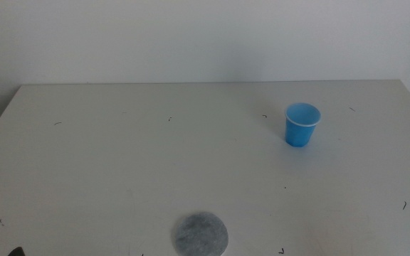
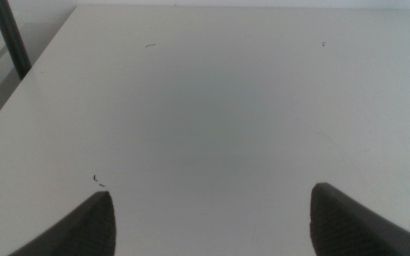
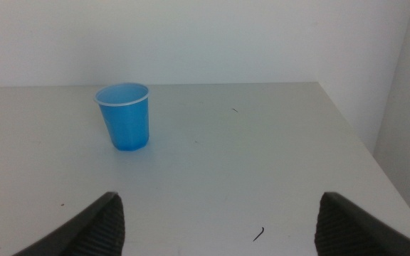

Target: Place an empty cup on a cup mat.

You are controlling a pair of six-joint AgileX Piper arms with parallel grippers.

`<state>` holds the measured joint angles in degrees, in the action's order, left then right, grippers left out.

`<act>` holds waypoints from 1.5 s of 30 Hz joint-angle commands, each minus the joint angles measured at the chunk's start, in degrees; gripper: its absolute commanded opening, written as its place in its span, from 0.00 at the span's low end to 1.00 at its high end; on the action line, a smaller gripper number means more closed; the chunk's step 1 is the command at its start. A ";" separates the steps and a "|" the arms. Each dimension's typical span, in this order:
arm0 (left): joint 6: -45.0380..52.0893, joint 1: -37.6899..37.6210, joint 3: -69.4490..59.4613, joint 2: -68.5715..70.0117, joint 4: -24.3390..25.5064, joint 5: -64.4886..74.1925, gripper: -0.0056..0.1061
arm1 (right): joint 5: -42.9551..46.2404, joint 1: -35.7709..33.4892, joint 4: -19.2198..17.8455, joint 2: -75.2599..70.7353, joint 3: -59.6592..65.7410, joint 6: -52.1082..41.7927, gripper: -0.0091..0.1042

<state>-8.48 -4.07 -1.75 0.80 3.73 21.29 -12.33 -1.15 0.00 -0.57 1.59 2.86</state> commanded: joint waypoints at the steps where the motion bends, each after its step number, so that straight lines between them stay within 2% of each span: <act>1: -0.61 0.06 0.34 0.75 0.02 -3.78 0.99 | 4.45 0.39 0.00 -1.26 -1.87 -0.01 0.91; 8: -0.61 0.06 0.34 0.75 0.02 -3.78 0.99 | 3.52 0.39 -0.95 6.15 -10.91 1.01 0.91; 13: -0.61 0.06 0.34 0.75 0.02 -3.78 0.99 | -2.53 0.02 -4.10 15.88 -18.71 1.08 0.91; 16: -0.61 0.06 0.34 0.75 0.02 -3.78 0.99 | -5.91 -1.62 -4.79 22.80 -24.98 1.08 0.91; 25: -0.61 0.06 0.34 0.75 0.02 -3.78 0.99 | -14.14 -11.00 -4.17 42.97 -46.40 5.52 0.91; 30: -0.61 0.06 0.34 0.75 0.02 -3.78 0.99 | -22.18 -11.25 -4.37 53.95 -58.60 10.58 0.91; 36: -0.61 0.06 0.34 0.75 0.02 -3.78 0.99 | -31.21 -11.25 -5.24 66.69 -73.50 11.37 0.91; 45: -0.61 0.06 0.34 0.75 0.02 -3.78 0.99 | -35.70 -11.05 -5.09 81.85 -88.66 12.89 0.91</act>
<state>-8.48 -4.07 -1.75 0.80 3.73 21.29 -49.94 -12.24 -4.22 80.97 -83.68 15.57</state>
